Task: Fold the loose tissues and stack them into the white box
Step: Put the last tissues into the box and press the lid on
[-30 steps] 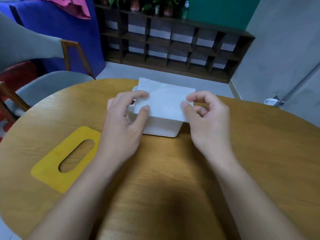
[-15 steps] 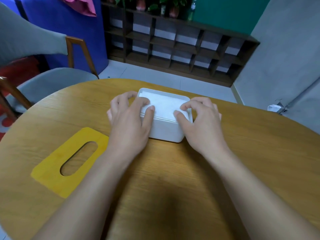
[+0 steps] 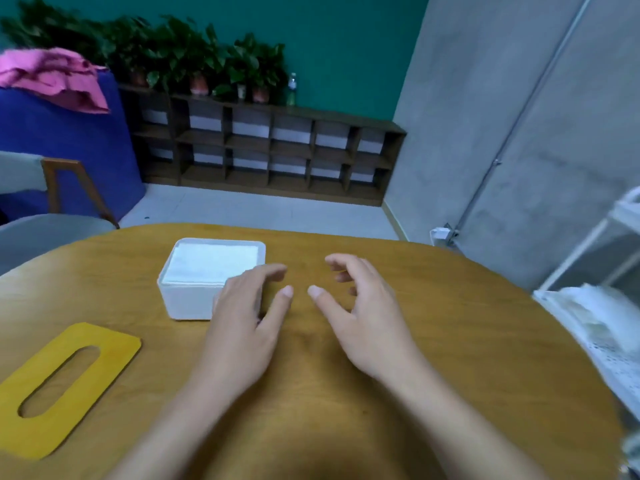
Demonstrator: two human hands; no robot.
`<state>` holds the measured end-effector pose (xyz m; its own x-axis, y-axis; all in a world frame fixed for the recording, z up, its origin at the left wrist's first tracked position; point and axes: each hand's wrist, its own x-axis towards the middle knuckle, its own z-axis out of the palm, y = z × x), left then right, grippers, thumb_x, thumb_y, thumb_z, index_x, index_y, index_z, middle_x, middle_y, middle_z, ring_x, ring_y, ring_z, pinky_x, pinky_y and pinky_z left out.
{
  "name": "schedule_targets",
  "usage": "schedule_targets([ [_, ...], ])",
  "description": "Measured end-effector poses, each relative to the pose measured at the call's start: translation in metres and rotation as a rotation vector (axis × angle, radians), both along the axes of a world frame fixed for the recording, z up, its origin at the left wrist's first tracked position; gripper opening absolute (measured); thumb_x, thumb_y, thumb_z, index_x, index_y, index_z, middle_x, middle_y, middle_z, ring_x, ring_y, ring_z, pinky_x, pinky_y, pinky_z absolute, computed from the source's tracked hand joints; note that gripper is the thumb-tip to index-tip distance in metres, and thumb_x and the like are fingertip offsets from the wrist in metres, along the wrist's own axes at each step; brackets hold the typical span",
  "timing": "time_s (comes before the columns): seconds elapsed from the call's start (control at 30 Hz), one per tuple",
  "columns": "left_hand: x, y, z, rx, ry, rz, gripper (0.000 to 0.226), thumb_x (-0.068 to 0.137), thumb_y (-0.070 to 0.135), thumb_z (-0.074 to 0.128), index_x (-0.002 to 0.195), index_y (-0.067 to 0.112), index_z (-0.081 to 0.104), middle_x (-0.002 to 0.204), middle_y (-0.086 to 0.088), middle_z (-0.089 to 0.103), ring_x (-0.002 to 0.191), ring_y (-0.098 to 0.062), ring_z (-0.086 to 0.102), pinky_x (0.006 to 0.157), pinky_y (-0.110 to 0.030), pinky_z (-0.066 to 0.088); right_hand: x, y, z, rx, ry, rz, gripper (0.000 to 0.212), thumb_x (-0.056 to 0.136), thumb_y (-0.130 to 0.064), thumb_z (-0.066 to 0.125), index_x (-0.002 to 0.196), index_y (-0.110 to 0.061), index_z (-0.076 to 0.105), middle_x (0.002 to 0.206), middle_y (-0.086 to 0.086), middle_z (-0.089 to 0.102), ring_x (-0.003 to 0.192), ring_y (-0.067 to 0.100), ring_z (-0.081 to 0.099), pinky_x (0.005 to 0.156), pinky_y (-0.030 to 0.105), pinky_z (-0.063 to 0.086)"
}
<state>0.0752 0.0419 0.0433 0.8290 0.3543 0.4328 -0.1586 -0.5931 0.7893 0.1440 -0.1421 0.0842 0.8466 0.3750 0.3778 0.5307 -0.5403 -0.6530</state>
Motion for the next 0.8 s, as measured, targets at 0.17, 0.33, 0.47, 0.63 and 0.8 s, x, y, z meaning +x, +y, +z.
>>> schedule_targets([
  [0.17,0.019,-0.091,0.037,-0.059,-0.023,-0.197,0.025,0.106,0.041,0.066,0.130,0.037,0.068,0.123,0.023,0.073,0.123,0.000,0.066,0.106,-0.033,0.053,-0.008,-0.097,0.036,0.043,-0.022,-0.099,0.042,0.102,-0.040,0.074,0.141,-0.034,0.061,0.130,-0.020,0.064,0.120,0.001,0.063,0.105,0.036,0.055],
  [0.33,0.051,-0.183,0.089,-0.047,-0.067,-0.355,0.021,0.107,0.038,0.066,0.126,0.030,0.071,0.119,0.020,0.075,0.114,0.003,0.068,0.103,-0.027,0.053,-0.007,-0.187,0.081,0.095,-0.068,-0.207,0.034,0.102,-0.031,0.075,0.135,-0.024,0.068,0.129,-0.013,0.070,0.116,0.001,0.067,0.103,0.032,0.057],
  [0.47,0.082,-0.258,0.129,-0.045,-0.090,-0.467,0.016,0.110,0.035,0.063,0.122,0.029,0.072,0.115,0.019,0.075,0.109,0.006,0.067,0.095,-0.018,0.050,0.002,-0.252,0.117,0.131,-0.089,-0.296,0.029,0.103,-0.030,0.074,0.131,-0.022,0.071,0.128,-0.009,0.074,0.118,0.004,0.070,0.106,0.034,0.057],
  [0.63,0.126,-0.342,0.171,-0.045,-0.092,-0.544,0.014,0.111,0.034,0.063,0.117,0.026,0.073,0.107,0.015,0.075,0.100,0.005,0.066,0.087,-0.019,0.049,0.020,-0.328,0.158,0.115,-0.117,-0.426,0.030,0.104,-0.034,0.073,0.130,-0.021,0.073,0.123,-0.008,0.076,0.114,0.006,0.071,0.105,0.031,0.057],
  [0.8,0.166,-0.418,0.208,-0.042,-0.085,-0.625,0.017,0.112,0.033,0.060,0.114,0.025,0.074,0.103,0.017,0.074,0.096,0.015,0.063,0.076,-0.006,0.044,0.055,-0.401,0.191,0.068,-0.137,-0.546,0.027,0.104,-0.030,0.072,0.128,-0.018,0.075,0.120,-0.007,0.077,0.110,0.009,0.073,0.104,0.032,0.056],
])
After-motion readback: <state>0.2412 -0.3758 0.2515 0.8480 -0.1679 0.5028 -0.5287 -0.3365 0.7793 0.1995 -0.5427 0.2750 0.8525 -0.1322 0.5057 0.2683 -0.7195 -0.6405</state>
